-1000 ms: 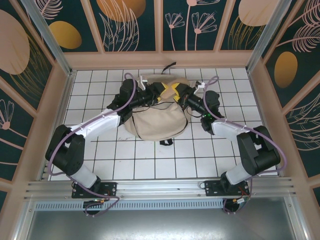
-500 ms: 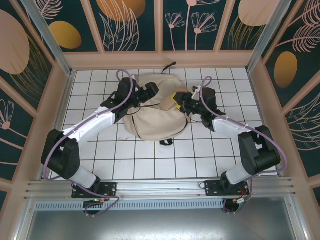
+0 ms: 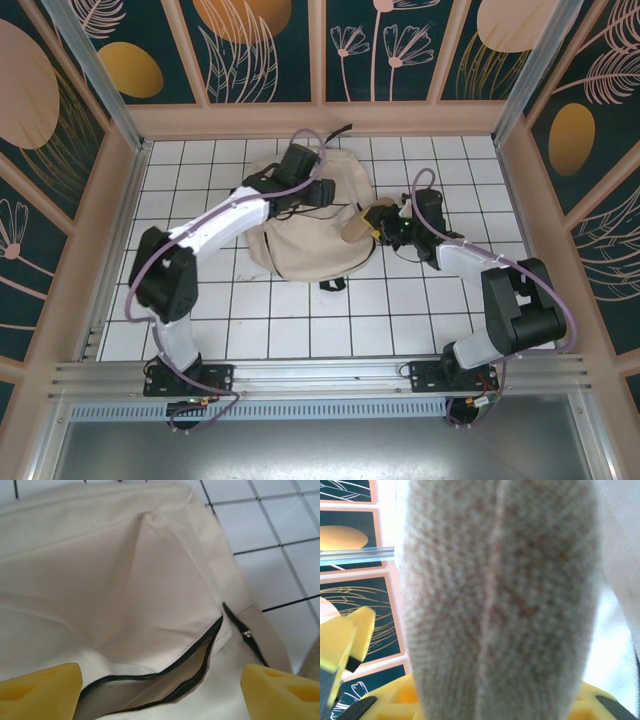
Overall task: Pack the student bag
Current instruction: Open the student bag at the top-center of the table.
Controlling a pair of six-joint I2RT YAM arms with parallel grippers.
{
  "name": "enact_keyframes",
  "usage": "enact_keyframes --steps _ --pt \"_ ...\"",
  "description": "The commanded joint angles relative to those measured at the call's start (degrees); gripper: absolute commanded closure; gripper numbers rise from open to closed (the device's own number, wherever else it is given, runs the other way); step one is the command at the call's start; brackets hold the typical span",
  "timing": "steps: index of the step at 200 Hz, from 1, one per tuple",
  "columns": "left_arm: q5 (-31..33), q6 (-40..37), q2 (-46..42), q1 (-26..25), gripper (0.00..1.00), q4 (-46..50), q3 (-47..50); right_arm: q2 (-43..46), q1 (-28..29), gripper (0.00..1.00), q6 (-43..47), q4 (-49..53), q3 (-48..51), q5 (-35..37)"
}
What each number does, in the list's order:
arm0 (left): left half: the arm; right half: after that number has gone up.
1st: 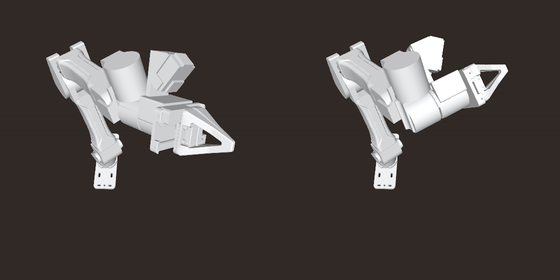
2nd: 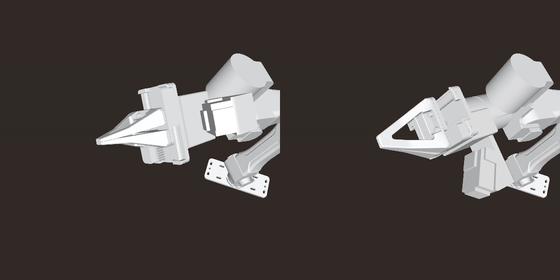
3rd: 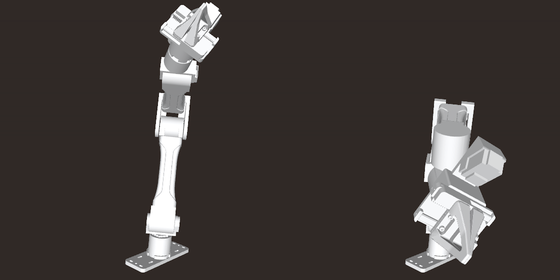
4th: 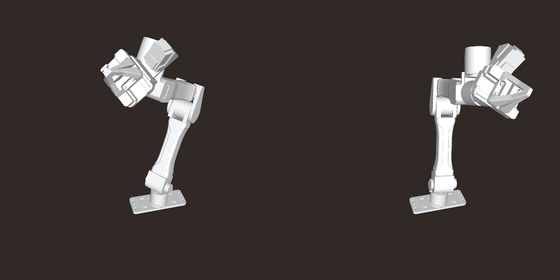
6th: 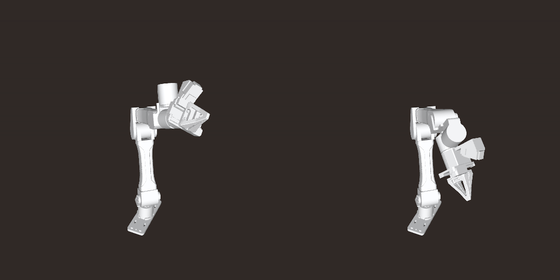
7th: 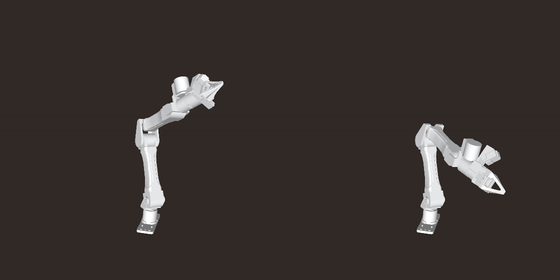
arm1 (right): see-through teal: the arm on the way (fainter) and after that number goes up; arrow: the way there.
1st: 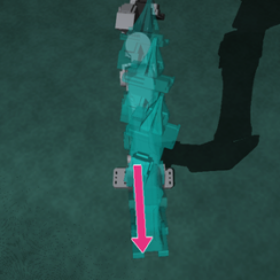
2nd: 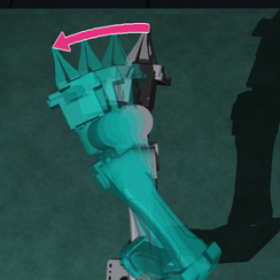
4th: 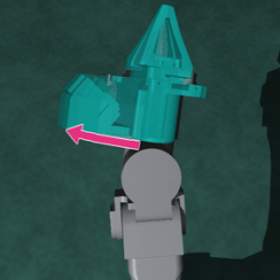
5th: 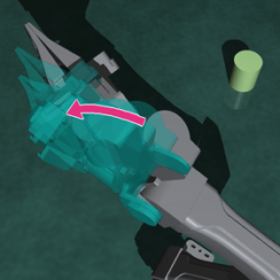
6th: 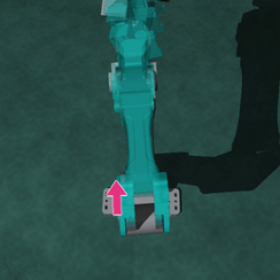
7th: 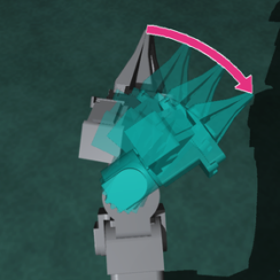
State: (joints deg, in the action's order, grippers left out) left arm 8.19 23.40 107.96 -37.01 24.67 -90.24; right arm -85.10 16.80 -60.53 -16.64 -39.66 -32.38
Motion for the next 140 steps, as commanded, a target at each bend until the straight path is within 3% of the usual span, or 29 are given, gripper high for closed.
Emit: enact_keyframes --steps 1,26,57,77,120,140 --pt "7.7 2.6 5.5 -0.2 0.28 10.6 -7.0 1.4 -0.5 0.76 -0.8 -1.8 1.0 0.7" --pt "5.5 11.2 4.7 -0.1 0.28 3.1 -2.9 0.9 -0.3 0.76 -1.9 -3.1 1.1 0.5" --pt "9.6 17.9 4.9 0.0 0.31 2.8 -2.6 0.6 0.2 0.76 -2.3 -3.8 0.6 0.4" --pt "9.2 19.8 5.1 0.4 0.41 2.0 -1.5 0.2 0.7 0.76 -2.5 -3.9 0.2 0.1" --pt "8.0 21.1 5.4 1.2 0.48 -0.2 0.8 -1.7 2.0 0.76 -2.2 -4.4 -1.2 -0.7" --pt "6.8 21.0 6.2 1.7 0.56 -1.3 0.9 -2.9 2.8 0.76 -2.1 -5.5 -1.9 -1.7"
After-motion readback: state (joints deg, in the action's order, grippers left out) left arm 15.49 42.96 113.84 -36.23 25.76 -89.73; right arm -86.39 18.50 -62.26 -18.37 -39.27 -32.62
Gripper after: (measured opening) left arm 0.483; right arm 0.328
